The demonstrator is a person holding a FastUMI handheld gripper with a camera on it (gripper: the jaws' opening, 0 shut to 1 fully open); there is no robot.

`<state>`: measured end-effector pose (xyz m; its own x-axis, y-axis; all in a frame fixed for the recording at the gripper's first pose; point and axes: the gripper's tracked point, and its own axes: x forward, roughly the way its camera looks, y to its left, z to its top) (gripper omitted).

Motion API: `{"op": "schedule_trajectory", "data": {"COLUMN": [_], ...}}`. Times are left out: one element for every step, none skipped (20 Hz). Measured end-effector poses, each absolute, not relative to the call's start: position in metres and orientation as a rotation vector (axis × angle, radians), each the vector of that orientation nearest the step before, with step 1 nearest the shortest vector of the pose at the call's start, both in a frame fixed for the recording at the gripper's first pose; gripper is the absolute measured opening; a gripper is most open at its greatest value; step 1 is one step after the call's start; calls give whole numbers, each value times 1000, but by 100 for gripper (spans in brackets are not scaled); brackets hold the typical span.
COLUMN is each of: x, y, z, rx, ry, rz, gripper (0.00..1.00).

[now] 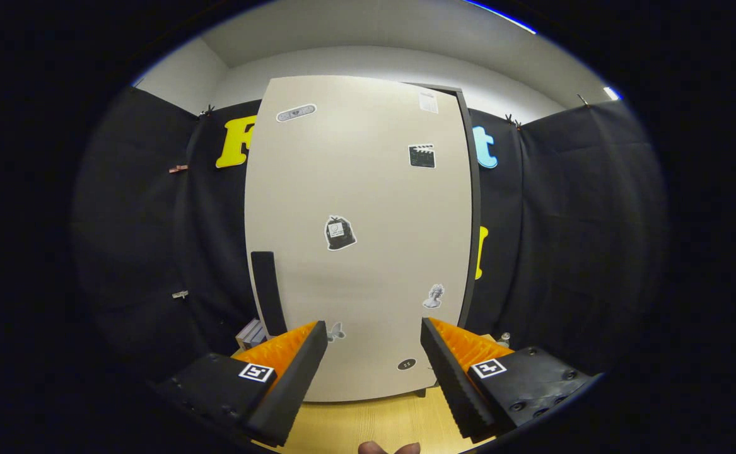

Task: Open the shoe cabinet door, grab the shoes and put them into the shoe cabinet, then close the shoe cabinet door.

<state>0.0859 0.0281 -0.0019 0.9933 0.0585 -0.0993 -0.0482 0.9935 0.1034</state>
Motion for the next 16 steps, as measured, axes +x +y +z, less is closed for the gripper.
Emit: {"op": "schedule_trajectory", "data": {"x": [86,87,90,91,92,91,91,91,91,91,90,90,90,89,89,89], "y": [29,29,29,29,31,32,32,33,34,34,35,35,35,35,35,34], "z": [-2,-3,-3,-2,-2,-1,-1,-1,0,0,-1,-1,0,0,0,0], "rx": [103,106,110,113,114,113,113,113,112,110,109,111,112,113,113,113], "ry": [104,104,105,104,103,102,102,102,102,101,100,101,101,102,101,101], "rz": [54,55,55,58,59,61,61,64,66,66,67,67,68,67,68,67], "gripper": [97,97,97,97,97,97,97,97,97,97,97,97,97,97,97,97]}}
